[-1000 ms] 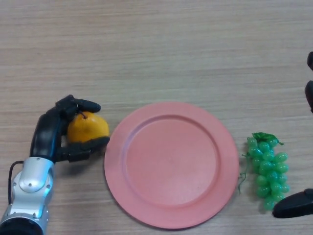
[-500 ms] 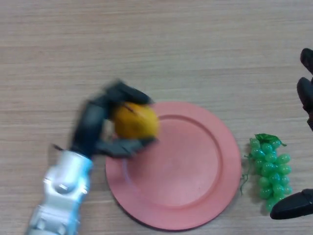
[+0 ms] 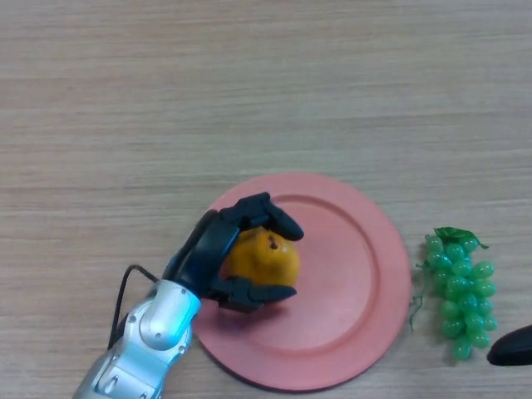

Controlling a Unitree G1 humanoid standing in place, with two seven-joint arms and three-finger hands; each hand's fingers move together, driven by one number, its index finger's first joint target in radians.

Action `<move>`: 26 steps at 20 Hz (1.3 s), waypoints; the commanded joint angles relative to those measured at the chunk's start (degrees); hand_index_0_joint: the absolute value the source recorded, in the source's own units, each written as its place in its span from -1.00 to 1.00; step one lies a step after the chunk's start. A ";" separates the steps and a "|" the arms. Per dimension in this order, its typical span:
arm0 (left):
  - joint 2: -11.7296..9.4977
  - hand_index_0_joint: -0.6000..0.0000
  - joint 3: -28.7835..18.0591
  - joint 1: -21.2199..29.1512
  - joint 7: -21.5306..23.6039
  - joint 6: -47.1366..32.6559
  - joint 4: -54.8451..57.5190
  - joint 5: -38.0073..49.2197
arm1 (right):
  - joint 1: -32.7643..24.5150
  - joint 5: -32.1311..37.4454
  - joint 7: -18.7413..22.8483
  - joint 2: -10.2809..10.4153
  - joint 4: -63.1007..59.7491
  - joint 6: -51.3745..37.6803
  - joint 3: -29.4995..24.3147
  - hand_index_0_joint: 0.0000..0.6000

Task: Pick up the yellow pear and place it on the plate

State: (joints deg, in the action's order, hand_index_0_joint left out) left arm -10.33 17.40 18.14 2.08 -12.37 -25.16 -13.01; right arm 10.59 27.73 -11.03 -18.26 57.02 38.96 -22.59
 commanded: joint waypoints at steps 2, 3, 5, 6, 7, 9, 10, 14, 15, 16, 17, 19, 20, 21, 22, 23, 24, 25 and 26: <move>-0.56 -1.00 -1.55 1.77 1.94 -2.56 3.02 -0.91 | -0.28 1.71 0.42 -2.28 2.98 -8.87 -3.63 -1.00; -0.56 -1.00 -1.72 1.87 1.80 -2.59 3.01 -0.96 | -0.40 1.01 0.35 -2.19 2.98 -8.95 -3.33 -1.00; -0.56 -0.67 -2.19 1.83 1.61 -3.09 3.35 -1.48 | -0.57 0.32 0.14 -1.97 2.98 -8.98 -3.10 -1.00; -0.56 -0.16 -2.36 1.72 1.37 -3.36 3.56 -1.89 | -0.64 0.12 0.13 -2.00 2.98 -8.96 -3.04 -1.00; -0.56 0.16 -2.59 1.42 0.84 -3.60 4.28 -2.12 | -0.79 -0.43 0.04 -1.78 2.98 -9.00 -2.70 -1.00; -0.56 0.94 -4.68 -1.38 -4.50 -1.81 12.59 -0.66 | -2.57 -2.73 -0.23 -1.33 2.98 -7.81 -1.32 -1.00; -0.56 1.00 -6.00 -2.84 -7.28 0.75 17.85 0.42 | -3.84 -3.95 -0.27 -1.27 2.98 -6.90 -0.46 -1.00; -0.76 1.00 -15.39 -6.43 -14.45 7.94 36.83 6.49 | -7.47 -7.07 -1.57 1.49 2.98 -2.97 3.42 -1.00; -2.15 1.00 -17.45 -6.91 -15.12 9.76 40.04 8.48 | -8.08 -8.38 -2.31 1.73 2.71 -2.34 4.53 -1.00; -3.99 1.00 -19.90 -8.11 -15.40 9.53 42.60 9.74 | -8.37 -9.29 -3.12 2.44 2.17 -1.99 5.97 -1.00; -5.37 1.00 -22.78 -8.97 -16.33 9.68 44.07 11.91 | -8.74 -9.17 -3.45 2.51 1.95 -1.11 6.53 -1.00; -7.47 1.00 -28.99 -10.13 -15.60 10.50 45.83 19.01 | -9.61 -11.55 -4.23 2.32 -0.40 -3.76 8.35 -1.00; -8.56 1.00 -32.67 -11.14 -15.25 13.09 46.46 25.31 | -9.77 -12.08 -4.89 2.44 -2.05 -4.74 9.12 -1.00; -8.50 1.00 -33.36 -11.90 -13.95 12.96 46.29 27.59 | -10.51 -12.88 -4.94 2.12 -3.07 -5.47 9.44 -1.00; -8.51 1.00 -34.33 -13.56 -13.08 15.68 48.11 31.86 | -10.62 -14.02 -5.58 2.06 -4.66 -7.58 9.96 -1.00; -8.21 1.00 -34.38 -14.41 -12.58 15.24 48.71 32.22 | -10.92 -13.84 -6.05 1.94 -5.07 -7.63 9.86 -1.00; -8.30 1.00 -34.85 -15.47 -12.31 17.46 50.76 33.42 | -10.81 -11.65 -7.13 2.00 -5.15 -6.35 9.03 -1.00; -7.90 1.00 -35.01 -15.88 -12.00 17.23 51.37 33.46 | -10.69 -10.88 -7.09 2.23 -5.89 -7.30 8.91 -1.00; -7.59 1.00 -34.97 -16.32 -11.58 16.46 52.21 32.72 | -10.79 -9.85 -6.91 2.10 -6.55 -7.78 8.78 -1.00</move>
State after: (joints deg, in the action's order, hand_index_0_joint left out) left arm -16.02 -14.26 0.39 -10.71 10.63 23.36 17.42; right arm 1.36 14.84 -17.88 -14.87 47.65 39.56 -10.61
